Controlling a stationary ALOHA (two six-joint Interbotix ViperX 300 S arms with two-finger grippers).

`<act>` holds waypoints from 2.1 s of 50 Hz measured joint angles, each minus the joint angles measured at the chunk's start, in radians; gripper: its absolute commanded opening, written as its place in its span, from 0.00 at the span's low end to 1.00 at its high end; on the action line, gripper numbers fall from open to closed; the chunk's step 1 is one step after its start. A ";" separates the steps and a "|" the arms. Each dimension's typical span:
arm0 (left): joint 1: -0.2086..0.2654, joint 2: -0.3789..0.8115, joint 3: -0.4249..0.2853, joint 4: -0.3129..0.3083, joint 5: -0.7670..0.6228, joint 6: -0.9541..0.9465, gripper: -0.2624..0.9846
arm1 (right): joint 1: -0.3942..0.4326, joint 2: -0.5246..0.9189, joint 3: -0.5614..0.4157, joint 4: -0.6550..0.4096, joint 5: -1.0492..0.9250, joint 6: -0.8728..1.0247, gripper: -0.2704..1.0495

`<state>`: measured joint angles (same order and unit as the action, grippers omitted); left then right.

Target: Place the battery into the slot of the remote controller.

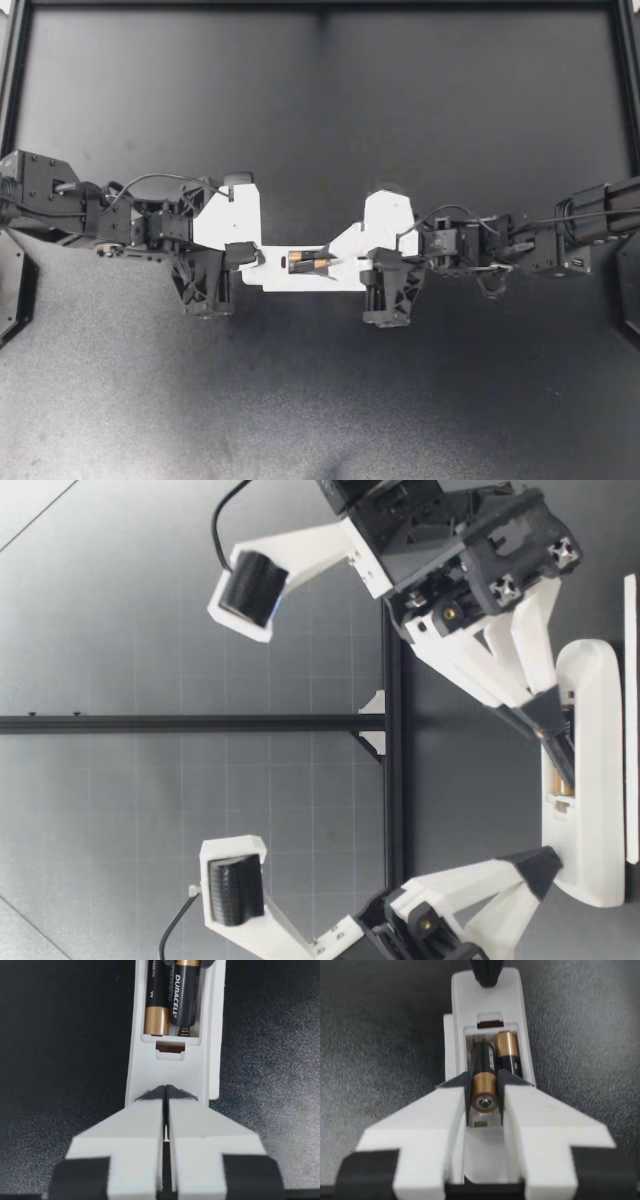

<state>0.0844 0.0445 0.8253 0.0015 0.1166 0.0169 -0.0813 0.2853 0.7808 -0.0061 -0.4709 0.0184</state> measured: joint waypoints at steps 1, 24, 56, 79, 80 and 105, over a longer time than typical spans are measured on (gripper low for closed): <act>-0.002 0.000 0.000 -0.002 0.000 -0.002 0.07 | 0.000 0.000 -0.002 -0.002 0.009 0.000 0.23; -0.002 0.000 0.000 0.000 0.000 -0.003 0.07 | 0.000 -0.026 -0.035 -0.002 0.140 -0.002 0.55; -0.002 0.000 0.000 0.000 0.000 -0.012 0.07 | 0.018 -0.229 0.100 0.100 0.038 0.742 0.38; -0.002 0.000 -0.002 -0.003 0.000 -0.014 0.07 | 0.012 -0.218 0.077 0.100 0.198 1.170 0.11; 0.000 0.002 -0.002 -0.003 0.002 -0.014 0.07 | 0.012 -0.213 0.069 0.101 0.206 1.170 0.11; 0.000 0.002 -0.002 -0.003 0.002 -0.014 0.07 | -0.005 -0.112 -0.011 0.101 0.268 1.166 0.11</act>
<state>0.0844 0.0460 0.8237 -0.0015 0.1181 0.0031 -0.0859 0.1733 0.7701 0.0951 -0.2025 1.1842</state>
